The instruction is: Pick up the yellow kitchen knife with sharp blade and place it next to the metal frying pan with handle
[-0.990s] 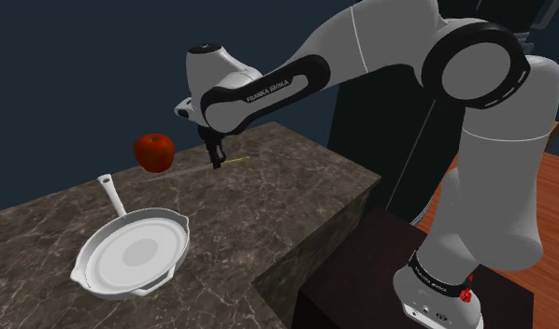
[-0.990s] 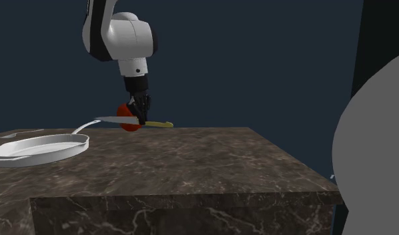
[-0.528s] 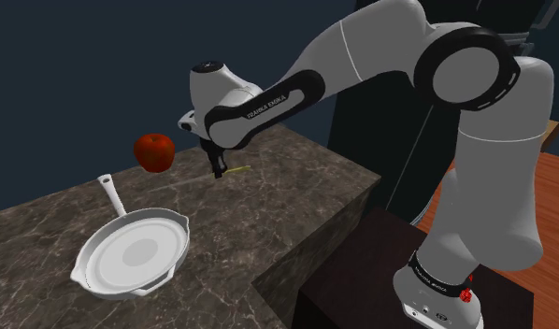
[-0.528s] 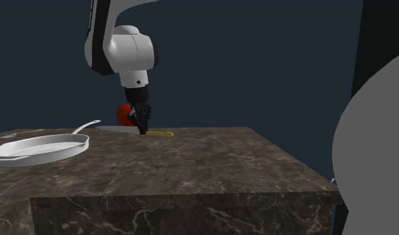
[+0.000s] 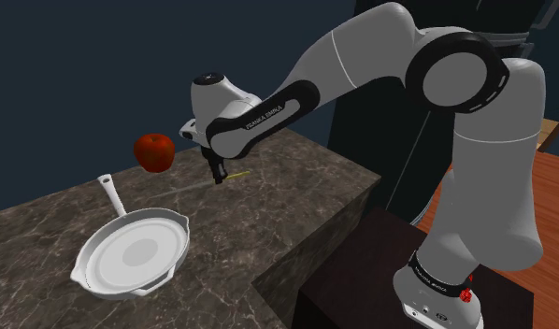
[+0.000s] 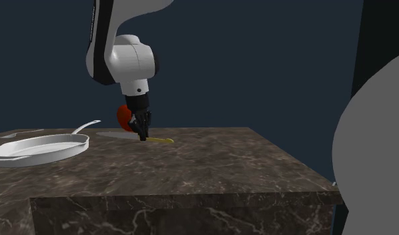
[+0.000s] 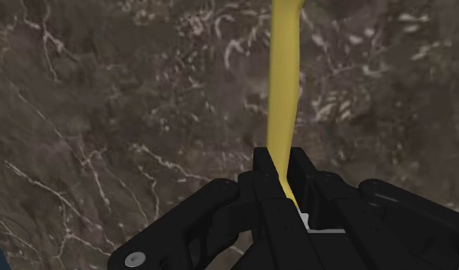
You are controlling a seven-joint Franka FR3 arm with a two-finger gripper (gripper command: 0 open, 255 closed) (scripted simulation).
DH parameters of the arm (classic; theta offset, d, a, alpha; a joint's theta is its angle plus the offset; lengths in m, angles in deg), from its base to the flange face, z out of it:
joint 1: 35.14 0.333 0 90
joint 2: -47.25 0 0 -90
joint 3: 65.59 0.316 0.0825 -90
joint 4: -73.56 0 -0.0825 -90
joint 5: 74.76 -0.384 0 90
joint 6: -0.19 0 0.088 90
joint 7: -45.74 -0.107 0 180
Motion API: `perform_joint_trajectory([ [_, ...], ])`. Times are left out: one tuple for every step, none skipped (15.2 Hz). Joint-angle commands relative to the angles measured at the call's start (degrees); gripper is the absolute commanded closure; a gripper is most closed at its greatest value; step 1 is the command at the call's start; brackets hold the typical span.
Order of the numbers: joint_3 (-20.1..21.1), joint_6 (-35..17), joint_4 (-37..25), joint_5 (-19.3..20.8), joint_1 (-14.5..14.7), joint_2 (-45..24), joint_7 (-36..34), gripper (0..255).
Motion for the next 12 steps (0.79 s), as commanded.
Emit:
perform_joint_trajectory([
  [0.0, 0.0, 0.0, 0.0, 0.0, 0.0, 0.0, 255],
  [0.0, 0.0, 0.0, 0.0, 0.0, 0.0, 0.0, 255],
  [0.0, 0.0, 0.0, 0.0, 0.0, 0.0, 0.0, 255],
  [0.0, 0.0, 0.0, 0.0, 0.0, 0.0, 0.0, 0],
  [0.0, 0.0, 0.0, 0.0, 0.0, 0.0, 0.0, 0],
  [0.0, 0.0, 0.0, 0.0, 0.0, 0.0, 0.0, 0],
  [0.0, 0.0, 0.0, 0.0, 0.0, 0.0, 0.0, 0],
  [0.0, 0.0, 0.0, 0.0, 0.0, 0.0, 0.0, 0],
  [0.0, 0.0, 0.0, 0.0, 0.0, 0.0, 0.0, 0],
  [0.1, 1.4, -0.2, -0.1, 0.1, 1.2, 0.0, 0],
  [0.2, 2.9, -0.6, -0.1, 0.3, 2.3, 0.1, 0],
  [0.3, 4.4, -0.9, -0.2, 0.4, 3.4, 0.1, 0],
])
